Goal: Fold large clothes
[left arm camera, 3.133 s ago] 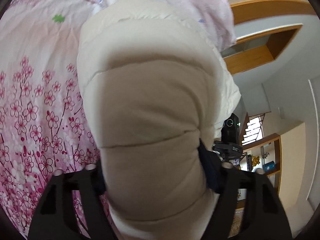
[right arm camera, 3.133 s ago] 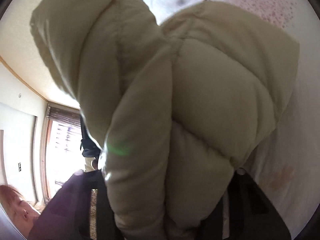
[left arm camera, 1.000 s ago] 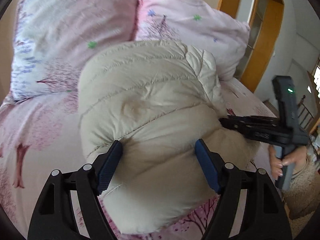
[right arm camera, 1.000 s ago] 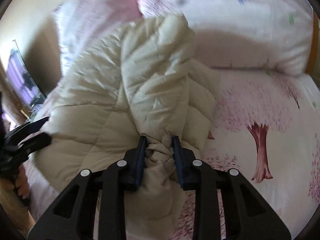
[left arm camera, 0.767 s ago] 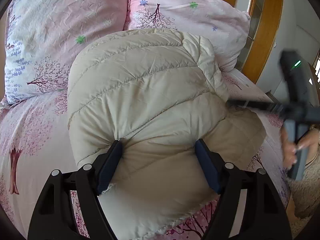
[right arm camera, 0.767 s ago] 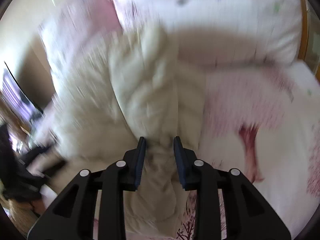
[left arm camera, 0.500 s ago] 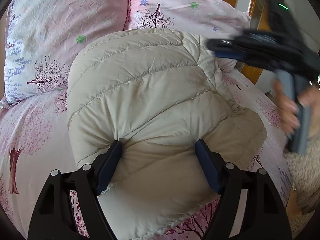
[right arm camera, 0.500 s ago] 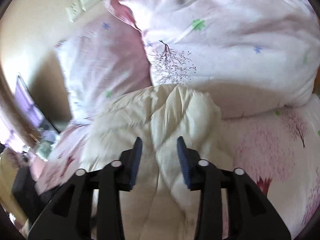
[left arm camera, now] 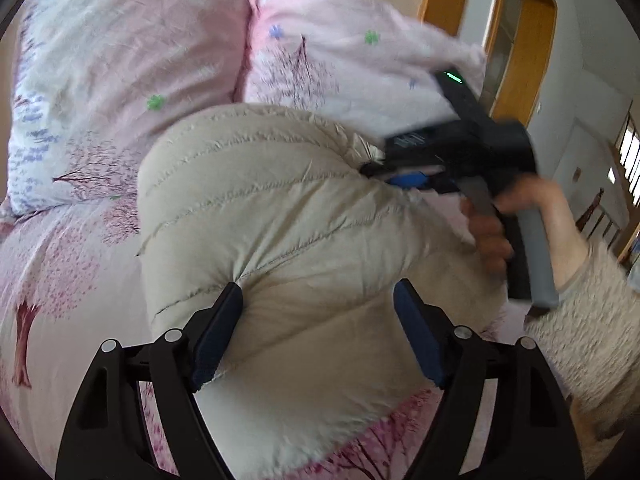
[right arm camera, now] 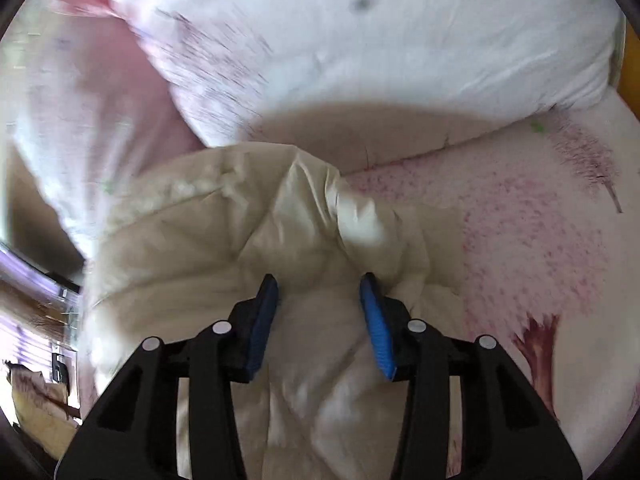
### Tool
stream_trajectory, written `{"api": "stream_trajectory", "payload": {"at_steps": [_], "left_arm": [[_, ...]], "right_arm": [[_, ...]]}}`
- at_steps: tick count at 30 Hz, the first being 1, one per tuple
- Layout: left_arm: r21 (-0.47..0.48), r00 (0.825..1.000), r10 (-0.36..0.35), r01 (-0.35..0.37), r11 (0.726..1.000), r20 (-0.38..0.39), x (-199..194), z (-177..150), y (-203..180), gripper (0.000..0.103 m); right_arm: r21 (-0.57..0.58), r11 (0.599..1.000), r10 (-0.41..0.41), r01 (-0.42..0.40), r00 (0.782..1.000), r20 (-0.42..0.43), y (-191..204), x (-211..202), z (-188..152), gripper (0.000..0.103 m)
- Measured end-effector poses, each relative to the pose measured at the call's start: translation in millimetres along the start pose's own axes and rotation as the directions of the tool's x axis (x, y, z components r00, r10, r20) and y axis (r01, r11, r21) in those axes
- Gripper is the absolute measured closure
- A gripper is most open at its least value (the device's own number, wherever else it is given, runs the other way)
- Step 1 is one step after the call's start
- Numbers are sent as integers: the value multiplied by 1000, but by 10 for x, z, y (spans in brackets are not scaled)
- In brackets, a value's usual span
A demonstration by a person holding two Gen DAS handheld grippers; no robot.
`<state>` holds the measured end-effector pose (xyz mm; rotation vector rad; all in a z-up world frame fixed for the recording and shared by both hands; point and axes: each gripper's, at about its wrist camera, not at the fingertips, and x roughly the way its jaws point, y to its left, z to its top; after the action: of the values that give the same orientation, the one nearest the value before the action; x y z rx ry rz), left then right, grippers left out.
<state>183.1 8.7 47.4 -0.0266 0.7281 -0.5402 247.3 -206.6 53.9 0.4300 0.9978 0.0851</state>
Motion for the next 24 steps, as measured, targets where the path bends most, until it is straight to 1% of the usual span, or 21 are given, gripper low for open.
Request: {"api": "stream_trajectory", "payload": {"at_steps": [1,2,3,4,6,9,11,13,15,17,18,19,20,21,22,24], "left_arm": [[-15,1000,5,-5,1000,17,-78,1,14,17],[-31,999,19,-18,999,36,-157,-1,29,9],[-47,997,41,-38,998,65,-271,-25,45,7],[-58,995,61,-56,997,84,-365,-56,52,6],[-66,989,109,-102,993,104,-533,-128,33,1],[-57,976,170,-164,985,134,-714,-268,-35,1],[-50,969,201,-195,979,143,-801,-364,-77,1],[-59,966,218,-212,976,142,-851,-460,-103,1],[-70,969,217,-210,975,121,-859,-525,-116,1],[-77,969,228,-221,972,99,-852,-589,-126,1],[-78,968,237,-231,970,83,-836,-626,-130,1],[-78,967,245,-239,968,72,-819,-648,-134,1],[-80,965,256,-251,965,59,-802,-687,-140,1],[-81,964,261,-257,963,51,-793,-709,-142,1],[-84,964,264,-260,962,38,-777,-736,-143,1],[-104,963,268,-268,958,-13,-728,-780,-126,1]], "right_arm": [[-29,999,39,-38,999,36,21,-188,-123,58],[-52,996,72,-70,996,55,36,-320,-230,58],[-81,991,115,-109,991,73,53,-492,-401,58],[-97,988,126,-118,989,76,66,-578,-499,58],[-130,982,147,-136,986,80,76,-749,-748,58],[-163,980,127,-114,989,73,51,-824,-1111,58],[-181,979,98,-88,994,50,68,-778,-1274,58],[-185,981,58,-53,998,20,46,-603,-1412,57],[-210,977,29,-27,1000,6,64,-438,-1417,55],[-220,976,8,-2,1000,28,96,-487,-1429,53],[-219,976,9,0,999,38,105,-533,-1438,49],[-229,973,16,-1,998,66,125,-644,-1476,36],[-241,970,18,6,995,99,143,-748,-1520,28],[-252,967,13,23,990,139,156,-853,-1574,15],[-264,963,2,51,981,195,166,-987,-1653,10],[-283,955,-10,93,960,279,165,-1202,-1820,5]]}}
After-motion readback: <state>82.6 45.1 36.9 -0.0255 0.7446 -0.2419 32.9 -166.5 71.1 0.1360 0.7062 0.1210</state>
